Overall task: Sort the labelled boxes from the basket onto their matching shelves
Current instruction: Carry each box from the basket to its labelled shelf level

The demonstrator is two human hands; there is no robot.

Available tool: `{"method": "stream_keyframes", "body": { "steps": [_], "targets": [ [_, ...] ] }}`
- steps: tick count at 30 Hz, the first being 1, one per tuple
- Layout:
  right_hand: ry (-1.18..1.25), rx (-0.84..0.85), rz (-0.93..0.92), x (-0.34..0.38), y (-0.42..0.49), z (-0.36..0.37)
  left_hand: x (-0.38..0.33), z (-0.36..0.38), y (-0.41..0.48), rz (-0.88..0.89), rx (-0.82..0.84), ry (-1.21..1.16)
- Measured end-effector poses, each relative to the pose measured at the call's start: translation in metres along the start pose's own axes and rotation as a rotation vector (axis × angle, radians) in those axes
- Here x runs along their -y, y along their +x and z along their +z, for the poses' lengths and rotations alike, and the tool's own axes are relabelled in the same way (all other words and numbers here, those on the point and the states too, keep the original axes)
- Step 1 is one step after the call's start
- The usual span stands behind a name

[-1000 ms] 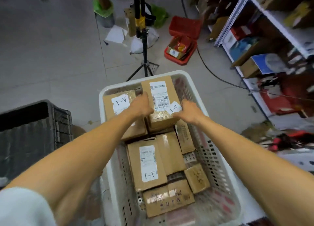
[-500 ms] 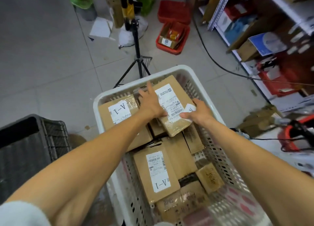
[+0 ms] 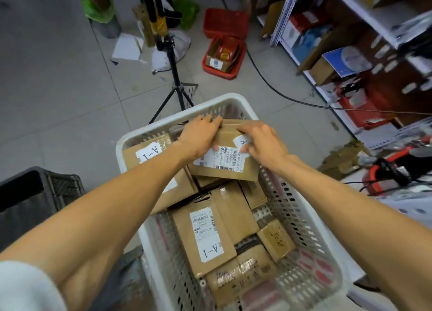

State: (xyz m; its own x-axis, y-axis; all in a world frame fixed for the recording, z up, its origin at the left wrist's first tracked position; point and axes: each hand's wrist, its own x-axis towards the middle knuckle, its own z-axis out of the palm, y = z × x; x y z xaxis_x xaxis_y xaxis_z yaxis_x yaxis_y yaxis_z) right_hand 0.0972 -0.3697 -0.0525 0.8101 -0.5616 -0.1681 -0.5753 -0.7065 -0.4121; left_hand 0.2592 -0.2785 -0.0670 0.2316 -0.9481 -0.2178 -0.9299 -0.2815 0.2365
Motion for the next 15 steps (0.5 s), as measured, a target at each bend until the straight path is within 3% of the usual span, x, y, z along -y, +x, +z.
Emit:
{"method": "stream_keyframes", "body": {
  "steps": [5,7,9,12,15],
  "targets": [
    [0.053,-0.072,-0.087,0.025,0.01,-0.018,-0.003,0.015,-0.038,-0.195,-0.096,-0.177],
    [0.098,-0.2,0.015,0.035,0.012,-0.011,-0.002,0.024,-0.043,-0.36,-0.143,-0.35],
    [0.166,-0.273,0.246,0.039,0.012,0.004,0.003,0.032,-0.042,-0.51,-0.181,-0.506],
    [0.537,-0.128,0.551,0.036,0.013,0.034,0.001,0.04,-0.043,-0.628,-0.162,-0.614],
    [0.642,0.018,0.562,0.029,0.014,0.06,-0.003,0.051,-0.048,-0.693,-0.132,-0.709]
  ]
}}
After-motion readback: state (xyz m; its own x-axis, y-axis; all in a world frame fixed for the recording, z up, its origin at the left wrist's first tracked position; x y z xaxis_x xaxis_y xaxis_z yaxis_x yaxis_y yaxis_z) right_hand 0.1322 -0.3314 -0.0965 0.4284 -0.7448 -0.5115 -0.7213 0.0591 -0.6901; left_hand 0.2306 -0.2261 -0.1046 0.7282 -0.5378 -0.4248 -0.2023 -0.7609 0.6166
